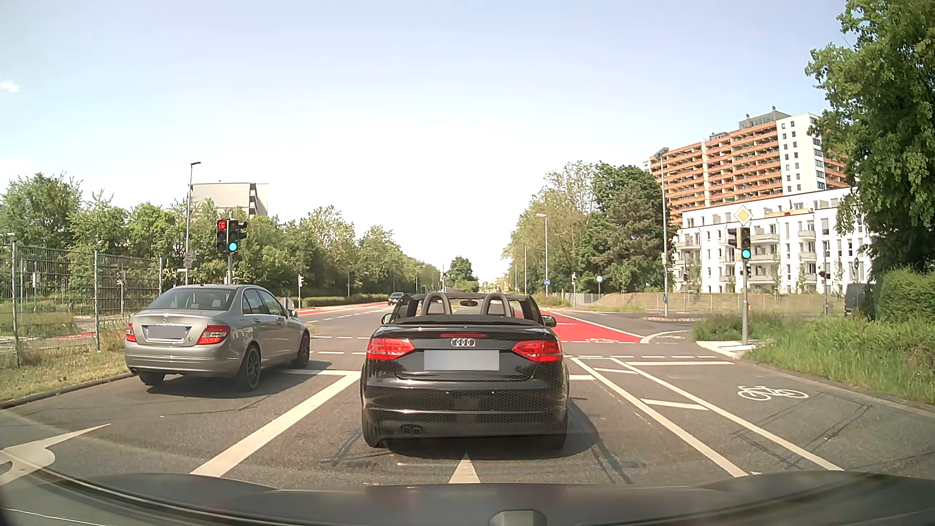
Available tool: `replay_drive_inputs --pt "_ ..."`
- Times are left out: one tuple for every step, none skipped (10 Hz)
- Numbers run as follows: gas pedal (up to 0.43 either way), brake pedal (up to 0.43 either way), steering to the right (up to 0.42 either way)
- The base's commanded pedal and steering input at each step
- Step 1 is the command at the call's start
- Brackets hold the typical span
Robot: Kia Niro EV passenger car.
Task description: Follow the waypoints while adhering to traffic rules and regulations
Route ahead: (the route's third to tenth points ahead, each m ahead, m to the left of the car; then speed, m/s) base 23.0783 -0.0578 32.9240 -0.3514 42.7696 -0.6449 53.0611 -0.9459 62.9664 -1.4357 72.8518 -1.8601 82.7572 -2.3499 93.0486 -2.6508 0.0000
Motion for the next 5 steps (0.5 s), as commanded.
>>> replay_drive_inputs --pt "0.0 0.354 -0.002" --pt "0.0 0.354 -0.002" --pt "0.0 0.354 -0.002" --pt "0.0 0.354 -0.002" --pt "0.0 0.354 -0.002"
